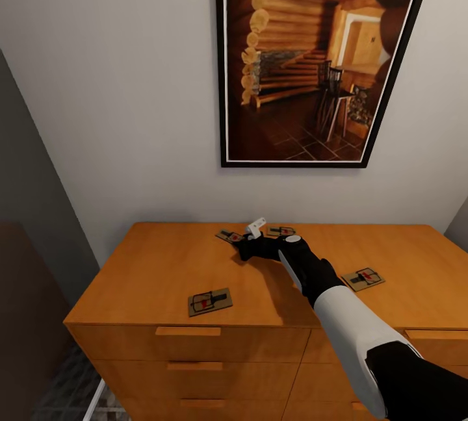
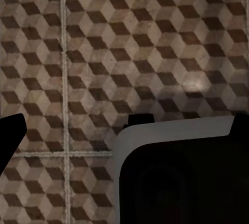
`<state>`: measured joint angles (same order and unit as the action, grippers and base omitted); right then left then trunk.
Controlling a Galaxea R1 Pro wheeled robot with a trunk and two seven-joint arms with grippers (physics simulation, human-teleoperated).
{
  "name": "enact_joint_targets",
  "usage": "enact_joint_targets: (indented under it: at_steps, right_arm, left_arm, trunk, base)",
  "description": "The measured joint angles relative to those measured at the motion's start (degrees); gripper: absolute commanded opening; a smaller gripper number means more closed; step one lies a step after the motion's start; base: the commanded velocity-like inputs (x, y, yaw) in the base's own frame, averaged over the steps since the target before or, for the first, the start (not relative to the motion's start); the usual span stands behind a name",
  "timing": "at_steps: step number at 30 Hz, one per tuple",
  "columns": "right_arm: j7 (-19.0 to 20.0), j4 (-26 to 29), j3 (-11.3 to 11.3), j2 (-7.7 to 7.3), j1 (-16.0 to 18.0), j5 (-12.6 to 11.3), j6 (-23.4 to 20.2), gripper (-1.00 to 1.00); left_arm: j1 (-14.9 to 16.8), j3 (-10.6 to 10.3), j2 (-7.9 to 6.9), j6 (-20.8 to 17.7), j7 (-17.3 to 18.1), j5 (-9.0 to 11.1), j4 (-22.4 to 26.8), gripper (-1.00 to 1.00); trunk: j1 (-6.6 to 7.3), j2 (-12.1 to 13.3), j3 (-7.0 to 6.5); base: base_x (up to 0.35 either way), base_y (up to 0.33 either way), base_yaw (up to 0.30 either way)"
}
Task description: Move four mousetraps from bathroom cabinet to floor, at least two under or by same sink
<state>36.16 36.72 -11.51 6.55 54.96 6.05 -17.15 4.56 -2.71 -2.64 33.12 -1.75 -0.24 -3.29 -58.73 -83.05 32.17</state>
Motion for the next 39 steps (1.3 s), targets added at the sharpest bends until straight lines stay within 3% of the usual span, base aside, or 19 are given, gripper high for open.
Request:
enact_joint_targets:
  at_steps: [14,39]
  right_arm:
    - [0.1,0.8,-2.3,0.02,0.0,0.1,-0.6,-1.0]
    - [0.1,11.2,-2.4,-0.21,0.0,0.5,-9.5,-1.0]
  left_arm:
    - [0.0,0.0,0.0,0.0,0.0,0.0,0.0,1.0]
    - [0.0,0.0,0.02,0.0,0.0,0.0,0.0,1.0]
  trunk:
    - [0.0,0.0,0.0]
    - [0.0,0.0,0.01]
  base:
    - [0.0,0.0,0.0]
    - [0.0,0.0,0.0]
